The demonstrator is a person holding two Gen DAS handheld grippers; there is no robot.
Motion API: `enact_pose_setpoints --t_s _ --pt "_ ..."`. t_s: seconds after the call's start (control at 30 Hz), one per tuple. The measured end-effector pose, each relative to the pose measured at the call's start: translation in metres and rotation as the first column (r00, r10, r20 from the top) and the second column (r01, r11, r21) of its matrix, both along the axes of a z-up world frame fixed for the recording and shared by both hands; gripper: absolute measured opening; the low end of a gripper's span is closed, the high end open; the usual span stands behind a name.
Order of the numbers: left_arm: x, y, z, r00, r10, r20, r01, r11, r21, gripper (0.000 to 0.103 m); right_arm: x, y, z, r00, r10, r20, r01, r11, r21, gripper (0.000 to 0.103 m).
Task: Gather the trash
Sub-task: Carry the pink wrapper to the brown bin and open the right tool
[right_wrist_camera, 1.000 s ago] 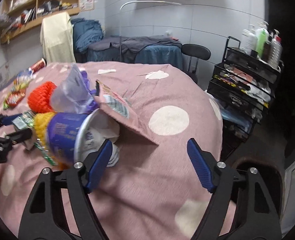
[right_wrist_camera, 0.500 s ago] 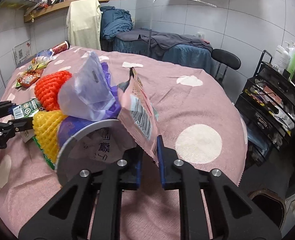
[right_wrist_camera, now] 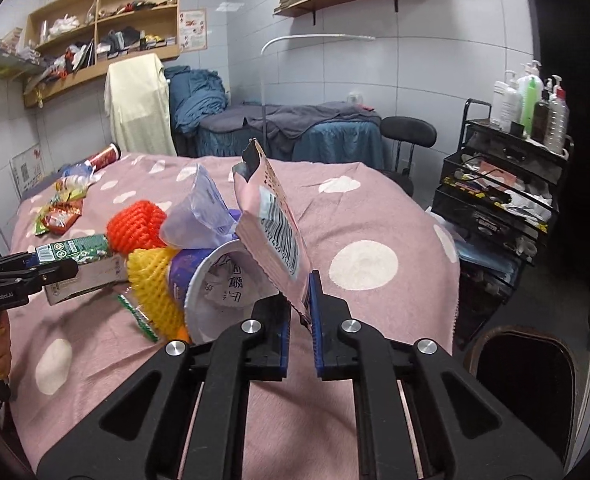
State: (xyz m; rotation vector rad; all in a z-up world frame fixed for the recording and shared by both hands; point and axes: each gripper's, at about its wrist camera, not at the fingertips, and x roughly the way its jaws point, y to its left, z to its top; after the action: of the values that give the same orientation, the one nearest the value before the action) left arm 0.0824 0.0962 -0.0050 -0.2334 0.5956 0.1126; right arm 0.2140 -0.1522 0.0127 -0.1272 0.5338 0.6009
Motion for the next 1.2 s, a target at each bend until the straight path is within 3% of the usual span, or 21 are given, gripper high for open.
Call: enact_pose_setpoints --t_s 0.37,0.6,0.77,1.0,1.2 --pt "-0.026 -0.025 0.022 0.992 -0.087 0.091 0.085 0.996 0.02 0.052 -0.042 -0.046 0.01 0.993 -0.116 0.021 0.114 0.99 0.084 0.01" --pt "-0.027 -0.068 0.037 0.956 -0.251 0.149 0.247 0.968 0.049 0.052 -0.051 -0.097 -0.003 0.959 -0.282 -0.015 0.282 0.953 0.11 0.01" --pt "-0.014 -0.106 0.037 0.912 -0.38 0.156 0.374 0.925 0.066 0.052 -0.05 -0.137 -0.02 0.901 -0.428 -0.066 0.432 0.898 0.082 0.01" --pt "0.01 -0.151 0.031 0.844 -0.517 0.142 0.516 0.856 0.046 0.052 -0.035 -0.188 -0.066 0.768 -0.596 -0.233 0.615 0.789 0.008 0.01" --pt "0.026 -0.18 0.027 0.805 -0.583 0.111 0.583 0.812 0.035 0.052 -0.016 -0.199 -0.103 0.71 -0.627 -0.321 0.645 0.762 -0.063 0.01"
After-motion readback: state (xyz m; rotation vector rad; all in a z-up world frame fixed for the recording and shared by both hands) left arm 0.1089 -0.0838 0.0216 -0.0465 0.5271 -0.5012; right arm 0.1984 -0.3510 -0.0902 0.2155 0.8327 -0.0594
